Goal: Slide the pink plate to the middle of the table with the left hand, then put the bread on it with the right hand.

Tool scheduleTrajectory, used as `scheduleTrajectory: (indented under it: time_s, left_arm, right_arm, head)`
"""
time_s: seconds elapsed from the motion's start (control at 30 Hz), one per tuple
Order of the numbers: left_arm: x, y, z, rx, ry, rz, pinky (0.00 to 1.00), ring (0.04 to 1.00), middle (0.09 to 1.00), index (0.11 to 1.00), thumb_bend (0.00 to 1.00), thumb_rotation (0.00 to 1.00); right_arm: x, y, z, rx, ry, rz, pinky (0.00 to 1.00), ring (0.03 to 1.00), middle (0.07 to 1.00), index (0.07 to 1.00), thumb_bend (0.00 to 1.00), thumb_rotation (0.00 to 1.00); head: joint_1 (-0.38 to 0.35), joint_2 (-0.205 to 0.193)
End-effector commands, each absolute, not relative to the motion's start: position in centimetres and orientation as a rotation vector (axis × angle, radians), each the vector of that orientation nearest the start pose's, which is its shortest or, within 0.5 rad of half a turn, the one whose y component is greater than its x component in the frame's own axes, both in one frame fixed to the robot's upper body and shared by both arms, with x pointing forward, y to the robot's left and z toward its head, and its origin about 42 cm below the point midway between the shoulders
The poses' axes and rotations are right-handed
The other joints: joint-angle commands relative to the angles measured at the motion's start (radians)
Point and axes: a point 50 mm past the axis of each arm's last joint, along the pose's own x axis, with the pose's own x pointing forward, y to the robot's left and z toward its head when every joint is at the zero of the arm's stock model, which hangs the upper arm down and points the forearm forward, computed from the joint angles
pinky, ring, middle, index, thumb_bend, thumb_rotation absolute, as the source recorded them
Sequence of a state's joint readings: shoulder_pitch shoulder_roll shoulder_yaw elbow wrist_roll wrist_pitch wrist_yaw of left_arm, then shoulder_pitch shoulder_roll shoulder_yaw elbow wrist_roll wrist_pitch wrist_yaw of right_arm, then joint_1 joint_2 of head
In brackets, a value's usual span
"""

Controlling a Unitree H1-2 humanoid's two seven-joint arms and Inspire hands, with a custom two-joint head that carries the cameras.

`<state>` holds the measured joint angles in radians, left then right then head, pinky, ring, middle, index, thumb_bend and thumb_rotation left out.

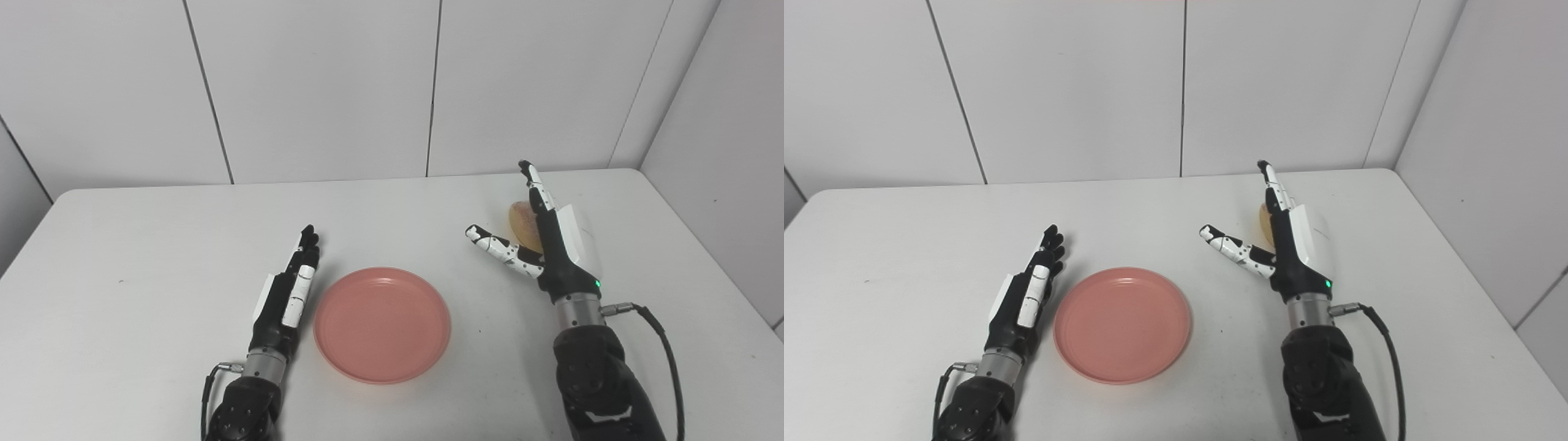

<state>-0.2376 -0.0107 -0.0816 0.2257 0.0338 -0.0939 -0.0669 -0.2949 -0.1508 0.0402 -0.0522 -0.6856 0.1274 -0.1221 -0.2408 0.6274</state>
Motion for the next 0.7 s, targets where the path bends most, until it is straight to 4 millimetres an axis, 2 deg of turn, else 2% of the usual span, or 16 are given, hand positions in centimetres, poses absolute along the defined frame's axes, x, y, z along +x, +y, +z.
scheduleTrajectory:
  time_s: [0.0,0.37,0.67]
  left_arm:
    - [34.9,16.7,9.4,0.045,-0.051,-0.207,1.00,1.000,1.000,1.000,0.78,1.00]
    - [34.6,16.8,9.4,0.041,-0.049,-0.216,1.00,1.000,1.000,1.000,0.80,1.00]
    - [34.5,16.7,9.7,0.043,-0.058,-0.207,1.00,1.000,1.000,1.000,0.78,1.00]
  right_arm:
    - [38.2,-23.9,22.1,-0.858,-0.349,-0.249,0.78,0.875,0.911,0.924,0.75,0.65]
    - [43.0,-25.8,21.8,-0.999,-0.257,-0.303,0.79,0.864,0.880,0.898,0.80,0.54]
    - [45.2,-26.8,21.4,-1.059,-0.193,-0.327,0.81,0.861,0.874,0.889,0.82,0.48]
  head:
    - [-0.006,-0.003]
    - [-0.008,-0.004]
    - [-0.010,-0.005]
